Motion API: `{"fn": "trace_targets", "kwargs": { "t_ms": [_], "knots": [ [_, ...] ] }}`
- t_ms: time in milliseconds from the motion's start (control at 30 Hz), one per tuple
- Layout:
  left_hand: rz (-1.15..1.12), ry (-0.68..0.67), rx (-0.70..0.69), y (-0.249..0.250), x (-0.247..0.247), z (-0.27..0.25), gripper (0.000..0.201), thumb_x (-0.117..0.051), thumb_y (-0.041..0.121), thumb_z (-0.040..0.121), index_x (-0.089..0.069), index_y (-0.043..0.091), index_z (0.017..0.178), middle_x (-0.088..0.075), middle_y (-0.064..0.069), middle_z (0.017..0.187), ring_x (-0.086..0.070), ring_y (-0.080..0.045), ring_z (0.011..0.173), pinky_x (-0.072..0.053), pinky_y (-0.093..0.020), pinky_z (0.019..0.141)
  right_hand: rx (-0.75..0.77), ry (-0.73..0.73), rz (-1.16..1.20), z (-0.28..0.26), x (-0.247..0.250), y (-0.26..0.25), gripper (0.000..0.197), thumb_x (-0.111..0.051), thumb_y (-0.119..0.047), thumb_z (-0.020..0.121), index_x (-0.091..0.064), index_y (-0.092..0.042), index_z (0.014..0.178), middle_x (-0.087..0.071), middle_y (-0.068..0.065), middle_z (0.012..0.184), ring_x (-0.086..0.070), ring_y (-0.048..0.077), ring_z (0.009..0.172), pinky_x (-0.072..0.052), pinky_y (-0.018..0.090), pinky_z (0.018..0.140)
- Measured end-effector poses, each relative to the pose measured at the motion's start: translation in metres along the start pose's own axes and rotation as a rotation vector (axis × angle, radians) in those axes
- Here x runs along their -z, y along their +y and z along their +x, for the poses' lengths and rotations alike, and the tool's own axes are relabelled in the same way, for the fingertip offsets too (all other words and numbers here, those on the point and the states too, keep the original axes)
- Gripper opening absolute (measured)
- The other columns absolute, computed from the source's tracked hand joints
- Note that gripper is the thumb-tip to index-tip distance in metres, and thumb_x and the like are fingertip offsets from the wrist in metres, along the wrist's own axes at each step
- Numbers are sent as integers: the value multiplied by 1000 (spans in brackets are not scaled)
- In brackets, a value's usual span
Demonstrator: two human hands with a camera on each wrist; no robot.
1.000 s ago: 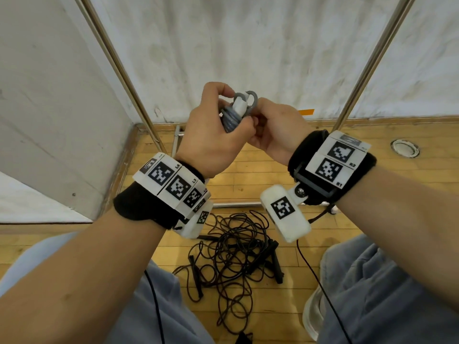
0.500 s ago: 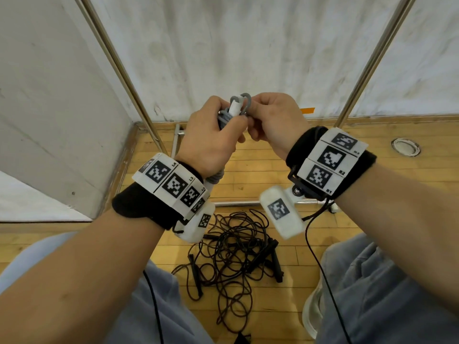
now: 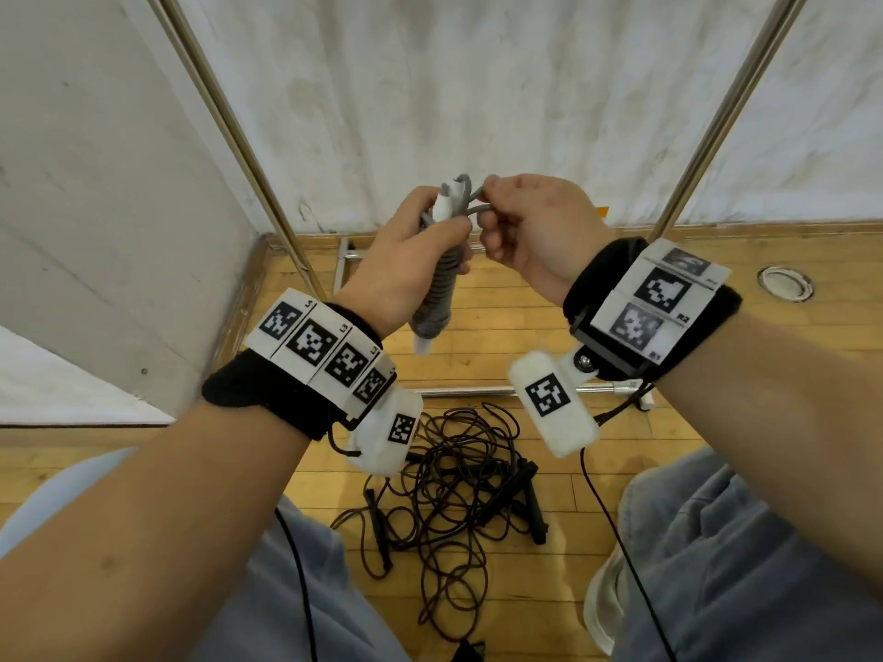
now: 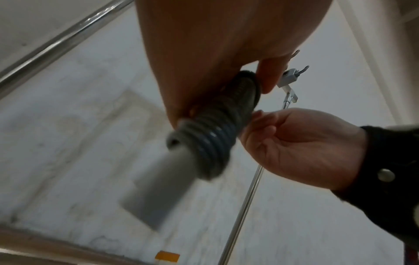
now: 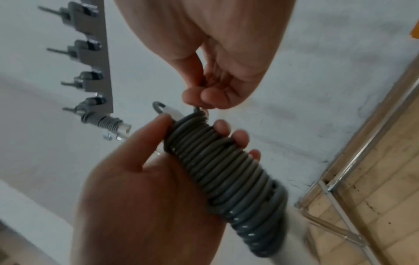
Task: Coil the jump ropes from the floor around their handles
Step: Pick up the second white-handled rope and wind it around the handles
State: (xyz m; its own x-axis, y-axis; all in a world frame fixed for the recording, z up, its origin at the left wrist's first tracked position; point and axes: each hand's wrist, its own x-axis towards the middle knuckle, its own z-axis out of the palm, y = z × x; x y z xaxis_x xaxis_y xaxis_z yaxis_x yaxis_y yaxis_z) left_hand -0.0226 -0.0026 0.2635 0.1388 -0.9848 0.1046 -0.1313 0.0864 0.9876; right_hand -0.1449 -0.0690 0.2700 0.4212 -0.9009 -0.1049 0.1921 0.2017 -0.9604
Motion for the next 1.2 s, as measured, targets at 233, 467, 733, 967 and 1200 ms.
{"fn": "trace_targets", "kwargs": {
  "t_ms": [233,467,733,967,1200],
  "knots": [
    [109,159,-85,3,-7,-2,11,-59,12,90,-58,20,82,-56,-4,62,-54,-13,52,-47,-23,50,96,68,-195,1,0,-2,20,-52,-11,94,-57,-6,75,-49,-4,46,-39,11,37,-33,21,41],
    [173,112,-58,4,-9,-4,20,-60,11,88,-57,11,69,-62,-6,61,-60,-14,53,-47,-18,51,20,103,-161,6,5,-2,22,-54,-12,94,-58,-6,73,-48,-4,44,-37,11,40,-32,21,42],
    [87,69,-96,2,-6,-6,10,-67,13,82,-65,15,73,-70,-8,67,-64,-17,55,-52,-25,54,-27,36,-125,7,10,-4,21,-55,-13,94,-58,-6,74,-48,-3,46,-38,11,43,-35,20,43],
    [166,49,-91,-7,0,-2,17,-59,28,93,-50,19,104,-68,-5,75,-65,-17,70,-53,-32,66,30,4,-72,1,8,-12,18,-50,-13,96,-55,-6,80,-52,-1,48,-43,13,41,-38,22,43],
    [137,190,-177,-1,-10,-3,18,-69,18,85,-53,11,83,-60,-4,63,-61,-16,52,-50,-26,52,126,78,-165,-3,4,-11,19,-51,-9,94,-56,-6,76,-50,-1,47,-41,13,38,-36,22,41]
  ]
}}
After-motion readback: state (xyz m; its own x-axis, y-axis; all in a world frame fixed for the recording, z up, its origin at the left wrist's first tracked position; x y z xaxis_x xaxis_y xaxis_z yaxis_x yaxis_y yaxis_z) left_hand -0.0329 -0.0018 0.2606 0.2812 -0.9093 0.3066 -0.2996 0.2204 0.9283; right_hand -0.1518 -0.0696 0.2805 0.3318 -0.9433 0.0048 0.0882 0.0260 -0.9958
